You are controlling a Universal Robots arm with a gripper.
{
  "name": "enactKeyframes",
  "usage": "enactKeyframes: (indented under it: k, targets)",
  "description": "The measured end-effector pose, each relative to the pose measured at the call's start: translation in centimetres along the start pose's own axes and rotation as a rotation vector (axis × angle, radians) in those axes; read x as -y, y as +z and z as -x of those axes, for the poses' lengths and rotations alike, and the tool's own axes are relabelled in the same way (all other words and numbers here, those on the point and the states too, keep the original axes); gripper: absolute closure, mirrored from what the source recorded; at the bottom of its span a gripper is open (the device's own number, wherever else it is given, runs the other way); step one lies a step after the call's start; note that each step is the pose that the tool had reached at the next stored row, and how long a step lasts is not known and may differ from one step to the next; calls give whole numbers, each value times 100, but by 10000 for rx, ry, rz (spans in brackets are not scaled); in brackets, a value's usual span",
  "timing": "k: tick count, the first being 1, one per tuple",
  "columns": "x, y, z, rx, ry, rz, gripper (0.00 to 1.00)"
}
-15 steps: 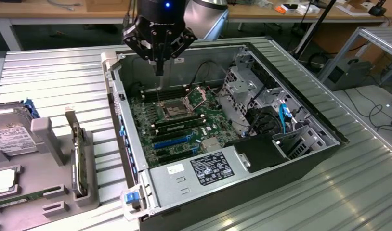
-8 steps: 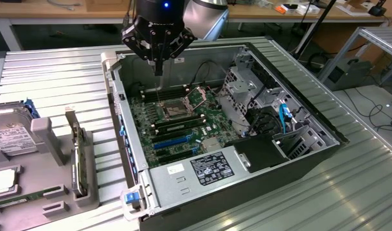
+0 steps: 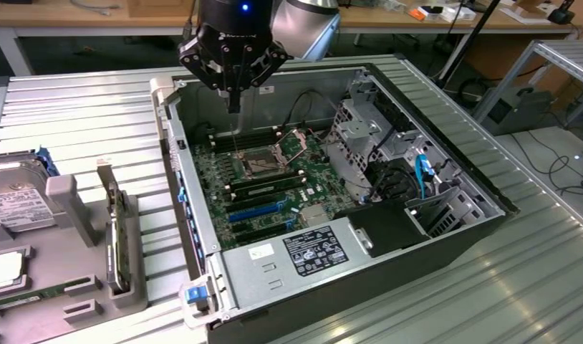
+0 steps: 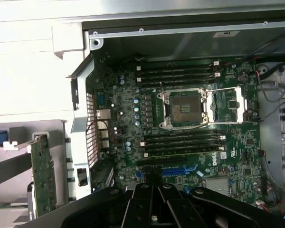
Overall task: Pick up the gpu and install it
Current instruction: 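Reach for the gpu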
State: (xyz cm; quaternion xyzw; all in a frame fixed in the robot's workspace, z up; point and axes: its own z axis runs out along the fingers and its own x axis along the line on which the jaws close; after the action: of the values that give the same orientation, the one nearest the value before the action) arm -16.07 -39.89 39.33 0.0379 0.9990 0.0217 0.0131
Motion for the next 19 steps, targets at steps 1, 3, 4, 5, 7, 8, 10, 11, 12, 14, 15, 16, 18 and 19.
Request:
enactKeyframes:
  k: [1,3,4,5,7,8,10,11,12,14,15,16,18,19]
  targets:
    - [0,0,-2,-1,0,0,89]
    - [1,0,-8,0,0,0,89]
    - [1,0,-12,0,0,0,89]
    - [1,-1,-16,0,0,0,89]
    - [2,-1,-19,0,0,0,89]
    - [2,0,-20,0,0,1,89]
    - [2,-1,-24,0,1,0,89]
    - [2,-1,-26,0,0,1,89]
    - [2,-1,-26,0,-1,0,89]
    - [2,-1,-30,0,0,0,89]
    - [2,-1,-33,0,1,0,89]
    - [3,-1,-38,0,1,0,89]
    - [4,-1,-51,0,0,0,89]
    - [4,-2,-58,0,0,0,89]
